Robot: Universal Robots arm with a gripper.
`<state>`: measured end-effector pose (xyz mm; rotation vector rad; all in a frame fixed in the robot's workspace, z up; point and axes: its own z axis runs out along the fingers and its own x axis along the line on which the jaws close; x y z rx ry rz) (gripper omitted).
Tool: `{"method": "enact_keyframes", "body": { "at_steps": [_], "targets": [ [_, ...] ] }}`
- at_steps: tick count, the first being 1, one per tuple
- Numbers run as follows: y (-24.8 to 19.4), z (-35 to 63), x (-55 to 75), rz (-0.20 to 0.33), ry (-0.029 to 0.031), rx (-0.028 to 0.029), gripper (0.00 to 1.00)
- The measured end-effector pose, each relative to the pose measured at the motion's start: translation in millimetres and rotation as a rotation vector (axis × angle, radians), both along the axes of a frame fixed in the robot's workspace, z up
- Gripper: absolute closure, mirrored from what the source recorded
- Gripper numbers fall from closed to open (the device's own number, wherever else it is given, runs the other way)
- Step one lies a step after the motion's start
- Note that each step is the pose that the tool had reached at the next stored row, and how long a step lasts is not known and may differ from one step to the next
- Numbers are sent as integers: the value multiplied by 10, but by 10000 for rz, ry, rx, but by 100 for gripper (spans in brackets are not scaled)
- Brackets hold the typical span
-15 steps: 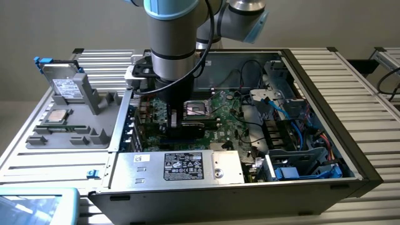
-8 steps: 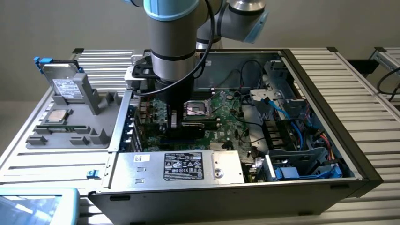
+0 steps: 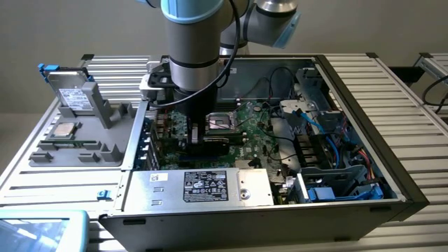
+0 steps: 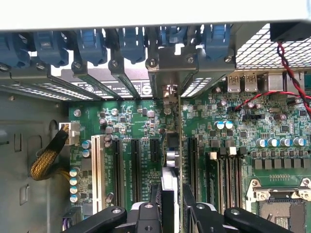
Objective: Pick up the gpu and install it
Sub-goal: 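Insert the gpu into the slot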
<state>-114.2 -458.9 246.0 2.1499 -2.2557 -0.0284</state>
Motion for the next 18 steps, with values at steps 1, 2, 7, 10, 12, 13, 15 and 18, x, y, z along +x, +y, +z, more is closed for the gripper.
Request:
{"method": "enact_keyframes", "body": {
  "at_steps": [1,2,7,10,12,13,15,18],
  "targets": [
    [0,-3,0,0,-2,3,72],
    [0,-4,0,0,-3,5,72],
    [0,-6,0,0,-2,3,72],
    [0,-6,7,-2,3,5,72],
    [-1,-7,10,-4,-3,10,72],
    [-1,-7,10,-2,-3,10,72],
    [-1,-6,3,3,-8,8,72],
    [-1,-6,-12,1,-3,9,72]
  ]
}}
